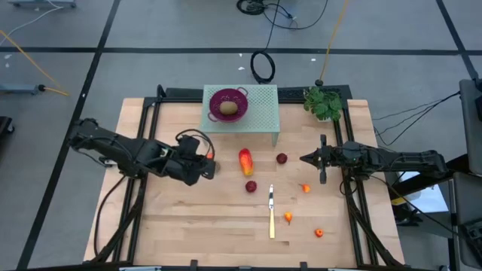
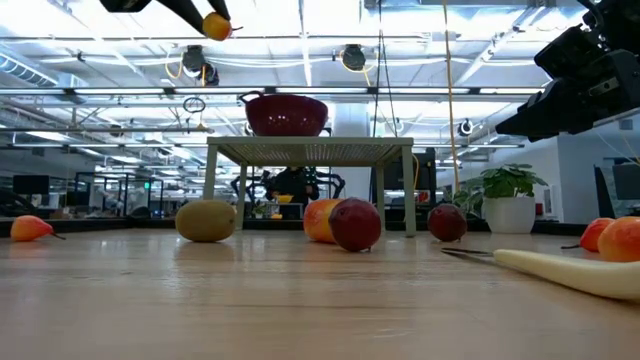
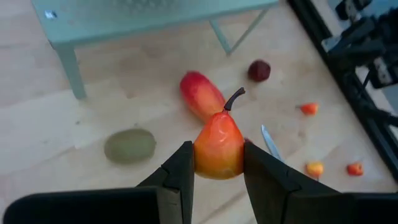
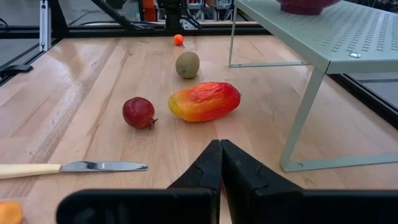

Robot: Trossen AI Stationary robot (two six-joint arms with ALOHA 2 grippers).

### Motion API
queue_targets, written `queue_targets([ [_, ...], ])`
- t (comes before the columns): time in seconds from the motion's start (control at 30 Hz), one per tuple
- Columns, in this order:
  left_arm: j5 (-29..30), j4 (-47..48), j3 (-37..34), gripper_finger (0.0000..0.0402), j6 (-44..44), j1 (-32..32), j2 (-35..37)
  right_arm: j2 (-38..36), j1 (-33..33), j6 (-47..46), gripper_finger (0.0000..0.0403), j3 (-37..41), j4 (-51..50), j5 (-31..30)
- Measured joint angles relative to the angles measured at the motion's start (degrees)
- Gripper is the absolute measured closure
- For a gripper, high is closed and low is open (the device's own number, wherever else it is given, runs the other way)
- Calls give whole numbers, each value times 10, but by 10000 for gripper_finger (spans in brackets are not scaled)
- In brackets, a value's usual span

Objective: Pick & Place Fruit
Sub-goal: Put the pear into violet strainer bowl on the shelf

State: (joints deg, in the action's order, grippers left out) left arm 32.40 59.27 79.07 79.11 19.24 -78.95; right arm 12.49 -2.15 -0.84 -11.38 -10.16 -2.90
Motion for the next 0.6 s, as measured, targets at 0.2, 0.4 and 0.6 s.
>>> queue_targets([
  [0.2, 2, 0, 0, 293, -2, -1, 0, 0, 0, 0, 399, 0, 0, 0],
  [0.4, 6, -28, 0, 293, -29, -1, 0, 0, 0, 0, 399, 0, 0, 0],
  [0.6, 2, -206, 0, 293, -244, -1, 0, 0, 0, 0, 399, 0, 0, 0],
])
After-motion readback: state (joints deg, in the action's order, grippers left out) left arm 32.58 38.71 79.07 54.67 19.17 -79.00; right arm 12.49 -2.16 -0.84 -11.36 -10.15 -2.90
